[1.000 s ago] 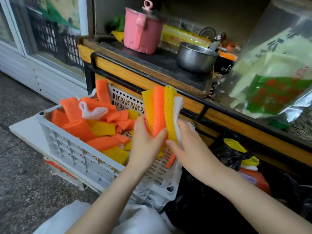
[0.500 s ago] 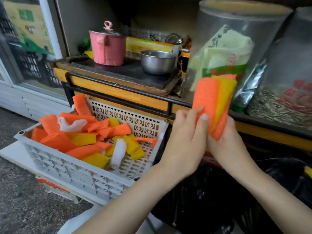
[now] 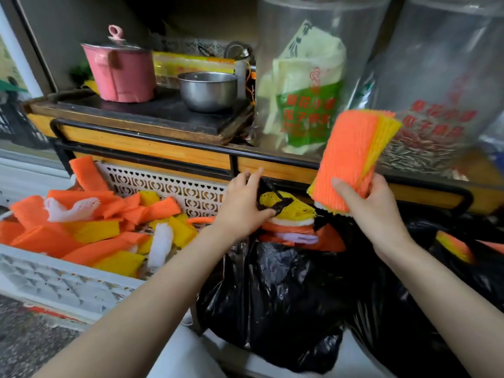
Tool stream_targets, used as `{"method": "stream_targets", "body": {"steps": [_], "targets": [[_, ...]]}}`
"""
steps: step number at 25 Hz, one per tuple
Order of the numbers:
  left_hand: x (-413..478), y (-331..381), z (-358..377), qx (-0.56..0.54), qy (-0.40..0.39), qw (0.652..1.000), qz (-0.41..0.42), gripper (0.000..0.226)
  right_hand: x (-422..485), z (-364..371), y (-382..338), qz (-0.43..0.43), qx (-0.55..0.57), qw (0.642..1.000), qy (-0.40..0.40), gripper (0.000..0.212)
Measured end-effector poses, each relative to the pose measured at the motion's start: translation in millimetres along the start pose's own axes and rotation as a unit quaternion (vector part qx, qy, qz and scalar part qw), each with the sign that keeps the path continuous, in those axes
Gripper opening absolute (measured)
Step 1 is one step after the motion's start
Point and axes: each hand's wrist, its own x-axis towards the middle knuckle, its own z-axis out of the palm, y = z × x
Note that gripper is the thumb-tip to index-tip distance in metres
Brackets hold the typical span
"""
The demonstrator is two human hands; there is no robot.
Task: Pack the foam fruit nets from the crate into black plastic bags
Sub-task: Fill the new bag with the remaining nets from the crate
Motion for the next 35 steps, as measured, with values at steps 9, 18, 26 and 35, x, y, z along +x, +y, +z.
{"method": "stream_targets", "body": {"steps": [9,18,26,35], "targets": [[-7.0,-14.9,12.7,0.005,-0.042,0.999,-0.004,0.019,-13.6,20.7,46.2,0.072,-0.2,0.966,-0.146,0.065],[-12.7,-24.3,-31.9,-0.338,0.046,0.928,-0.15,0.025,-11.5,18.7,16.2,-0.055,-0.367,0.853,-0.367,0.051],[-33.4,-18.0,-40.6,-0.368,0.025,0.921,-0.128,0.018,-25.5,58.2,9.1,-0.185,-0.346,0.864,-0.315,0.048],[-44.2,-20.9,-45.2,-0.36,0.016,0.927,-0.104,0.022,-31.2,56.2,6.7,-0.182,-0.383,0.841,-0.336,0.03]]}}
